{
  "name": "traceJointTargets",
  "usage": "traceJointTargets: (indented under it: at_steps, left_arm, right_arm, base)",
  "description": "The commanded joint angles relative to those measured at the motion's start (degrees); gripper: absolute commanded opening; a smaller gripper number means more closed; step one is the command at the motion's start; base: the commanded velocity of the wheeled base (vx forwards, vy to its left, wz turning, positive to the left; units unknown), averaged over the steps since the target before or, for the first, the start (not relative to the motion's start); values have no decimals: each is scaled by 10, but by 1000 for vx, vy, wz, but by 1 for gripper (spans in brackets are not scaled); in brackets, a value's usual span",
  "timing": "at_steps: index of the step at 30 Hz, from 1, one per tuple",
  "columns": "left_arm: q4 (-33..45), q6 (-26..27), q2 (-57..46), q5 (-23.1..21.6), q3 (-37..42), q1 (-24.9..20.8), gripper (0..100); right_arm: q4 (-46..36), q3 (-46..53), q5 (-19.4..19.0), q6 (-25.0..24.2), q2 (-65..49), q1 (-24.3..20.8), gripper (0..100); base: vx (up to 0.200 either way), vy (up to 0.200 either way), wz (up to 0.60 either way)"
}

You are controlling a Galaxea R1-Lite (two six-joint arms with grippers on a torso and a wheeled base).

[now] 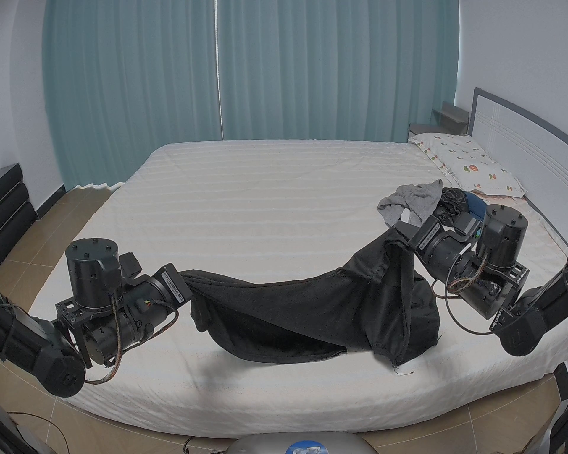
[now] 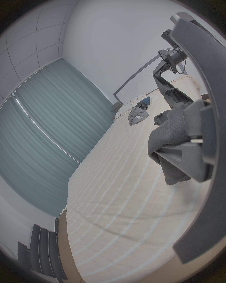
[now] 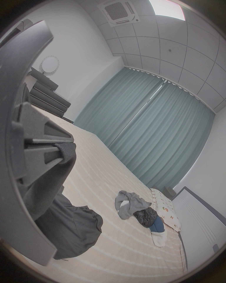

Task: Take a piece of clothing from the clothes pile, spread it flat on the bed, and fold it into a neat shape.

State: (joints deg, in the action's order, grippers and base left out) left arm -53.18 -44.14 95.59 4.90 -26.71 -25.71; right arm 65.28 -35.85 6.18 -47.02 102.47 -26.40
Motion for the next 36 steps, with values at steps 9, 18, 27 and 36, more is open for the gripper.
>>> traceJointTargets:
  at_steps: [9,18,27,36]
  left_arm:
    - [72,16,-110,2,20,-28,0]
    - [224,38,-249,1,-43,-45,0]
    - [376,53,-240,-2,-246,-35,0]
    - [434,49,-96,1,-409,-7,0]
  right_arm:
    - [-82,52,12,6,-162,-15,0]
    - [-213,-20,21,31,-344,-19,0]
    - [-343,-281,2,34,-319,30,0]
    - [-370,-463,13,35,-119,87,0]
  base:
    - [-200,0,0]
    - [-178,0,0]
    - [0,0,0]
    - [0,0,0]
